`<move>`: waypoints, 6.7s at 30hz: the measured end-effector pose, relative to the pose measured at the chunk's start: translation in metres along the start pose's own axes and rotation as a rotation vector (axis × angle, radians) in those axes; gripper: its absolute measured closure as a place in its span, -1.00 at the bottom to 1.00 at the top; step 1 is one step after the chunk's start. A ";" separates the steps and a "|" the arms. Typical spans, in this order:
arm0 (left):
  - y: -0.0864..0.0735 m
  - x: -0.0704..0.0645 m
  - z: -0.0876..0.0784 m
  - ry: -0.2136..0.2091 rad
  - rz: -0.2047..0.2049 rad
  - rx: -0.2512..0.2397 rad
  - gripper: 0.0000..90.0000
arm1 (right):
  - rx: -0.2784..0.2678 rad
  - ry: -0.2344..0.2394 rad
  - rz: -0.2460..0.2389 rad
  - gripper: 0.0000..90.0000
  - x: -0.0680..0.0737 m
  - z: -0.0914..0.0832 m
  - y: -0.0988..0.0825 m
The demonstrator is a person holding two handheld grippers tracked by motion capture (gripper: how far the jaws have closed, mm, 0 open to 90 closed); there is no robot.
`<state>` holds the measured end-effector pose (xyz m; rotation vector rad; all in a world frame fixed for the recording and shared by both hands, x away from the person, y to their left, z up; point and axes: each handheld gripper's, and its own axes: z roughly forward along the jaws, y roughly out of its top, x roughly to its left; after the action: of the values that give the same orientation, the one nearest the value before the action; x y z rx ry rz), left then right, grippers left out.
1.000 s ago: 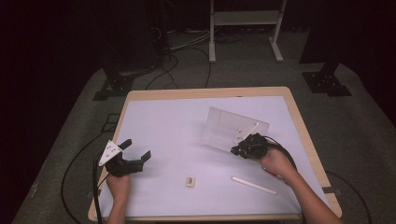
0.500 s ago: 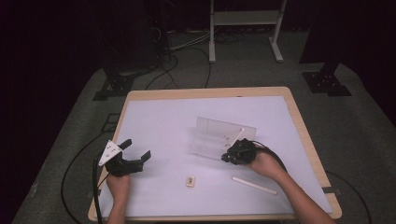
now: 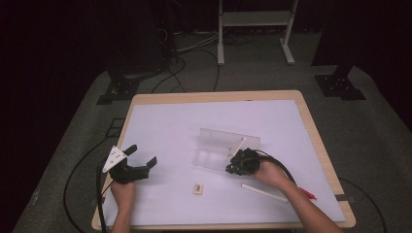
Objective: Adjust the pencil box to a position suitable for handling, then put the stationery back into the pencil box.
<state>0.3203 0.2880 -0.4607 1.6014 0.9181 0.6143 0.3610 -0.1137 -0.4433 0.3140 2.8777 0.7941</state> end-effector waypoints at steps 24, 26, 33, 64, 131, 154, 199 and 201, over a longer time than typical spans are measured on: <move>0.000 0.000 0.000 0.001 0.004 0.004 -1.00 | -0.055 0.031 0.077 0.35 0.000 -0.005 -0.002; 0.000 0.000 0.000 0.002 0.007 0.005 -1.00 | -0.068 0.032 0.087 0.29 -0.001 -0.009 -0.003; 0.000 0.000 0.000 0.000 0.006 0.004 -1.00 | -0.115 0.024 0.159 0.06 -0.005 -0.023 -0.014; 0.000 0.000 0.000 0.001 0.006 0.007 -1.00 | -0.232 -0.070 0.346 -0.25 -0.002 -0.084 -0.085; 0.000 0.000 0.000 0.009 -0.001 0.011 -1.00 | -0.081 -0.176 0.440 0.42 0.025 -0.105 -0.186; 0.000 0.000 0.000 0.009 -0.003 0.011 -1.00 | -0.064 -0.176 0.433 0.75 0.030 -0.098 -0.189; 0.000 0.001 0.000 0.007 -0.007 0.012 -1.00 | -0.141 -0.095 0.257 0.75 0.009 -0.115 -0.090; 0.000 0.001 0.000 0.007 -0.007 0.011 -1.00 | -0.139 -0.091 0.249 0.75 0.006 -0.113 -0.086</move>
<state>0.3206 0.2886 -0.4608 1.6059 0.9326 0.6112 0.3195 -0.2396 -0.3917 0.6824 2.7141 0.9867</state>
